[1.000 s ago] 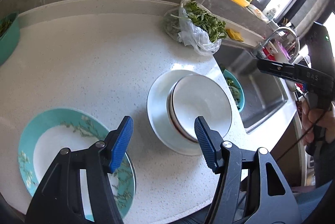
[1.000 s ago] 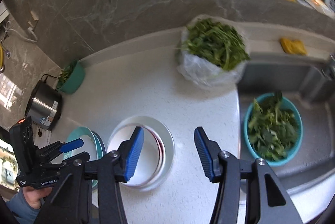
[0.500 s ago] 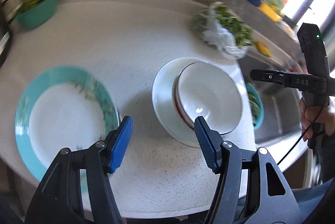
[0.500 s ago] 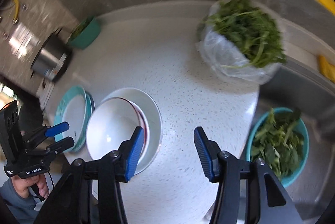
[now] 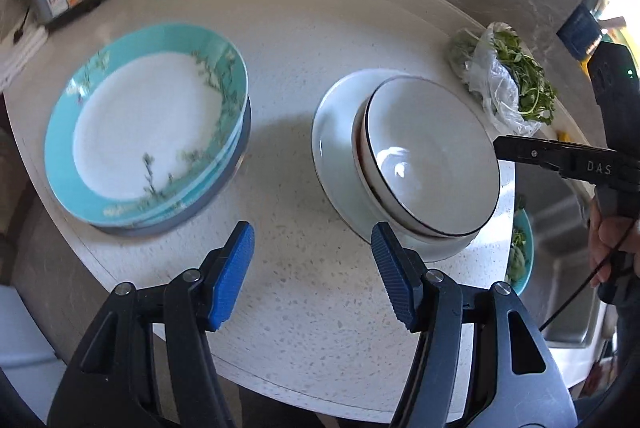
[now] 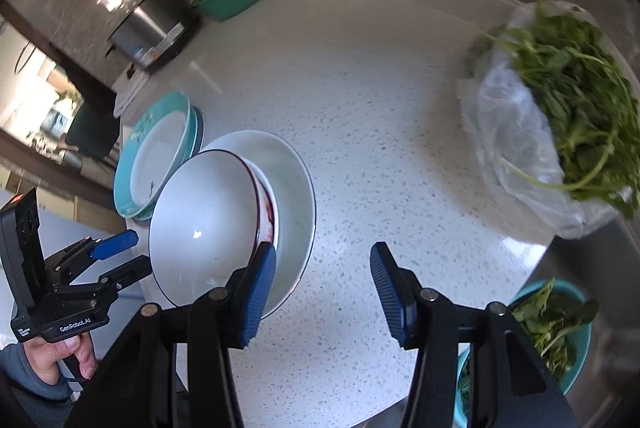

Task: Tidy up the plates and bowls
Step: 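Move both tools to the white plate rim under the bowls, then pinch the white plate rim with both tools and lift the stack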

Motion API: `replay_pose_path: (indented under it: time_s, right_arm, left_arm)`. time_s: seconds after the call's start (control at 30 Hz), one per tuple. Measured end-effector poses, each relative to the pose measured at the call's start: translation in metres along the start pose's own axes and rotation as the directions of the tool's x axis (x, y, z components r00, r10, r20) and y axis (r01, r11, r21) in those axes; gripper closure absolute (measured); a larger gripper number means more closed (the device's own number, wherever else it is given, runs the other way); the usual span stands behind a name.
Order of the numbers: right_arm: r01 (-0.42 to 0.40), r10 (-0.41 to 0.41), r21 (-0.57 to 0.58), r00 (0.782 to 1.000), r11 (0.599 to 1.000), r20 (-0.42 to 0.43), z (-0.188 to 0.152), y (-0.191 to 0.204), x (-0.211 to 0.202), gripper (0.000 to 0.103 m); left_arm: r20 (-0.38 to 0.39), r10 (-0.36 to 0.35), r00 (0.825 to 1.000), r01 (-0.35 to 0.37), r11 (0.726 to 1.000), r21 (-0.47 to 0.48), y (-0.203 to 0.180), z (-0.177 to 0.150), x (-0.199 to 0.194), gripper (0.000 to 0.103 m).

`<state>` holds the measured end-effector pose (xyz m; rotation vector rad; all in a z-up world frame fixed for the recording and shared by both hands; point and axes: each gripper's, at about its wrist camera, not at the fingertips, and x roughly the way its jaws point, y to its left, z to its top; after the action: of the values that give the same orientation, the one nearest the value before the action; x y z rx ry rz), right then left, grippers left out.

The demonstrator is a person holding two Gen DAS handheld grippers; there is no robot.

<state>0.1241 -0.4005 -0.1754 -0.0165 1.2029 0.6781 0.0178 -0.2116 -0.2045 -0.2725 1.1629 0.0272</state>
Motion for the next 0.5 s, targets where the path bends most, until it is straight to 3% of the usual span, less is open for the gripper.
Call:
replay_pose_path:
  time_s: [0.17, 0.5]
  right_arm:
    - [-0.002, 0.001, -0.029, 1.000, 1.000, -0.022, 0.002, -0.002, 0.009, 0.050]
    - [0.001, -0.005, -0.068, 0.999, 0.998, -0.050, 0.005, -0.009, 0.016, 0.050]
  left_arm:
    - [0.001, -0.009, 1.000, 0.009, 0.998, -0.057, 0.002, -0.002, 0.013, 0.044]
    - [-0.050, 0.031, 0.998, -0.037, 0.991, -0.125, -0.001, 0.016, 0.043, 0.043]
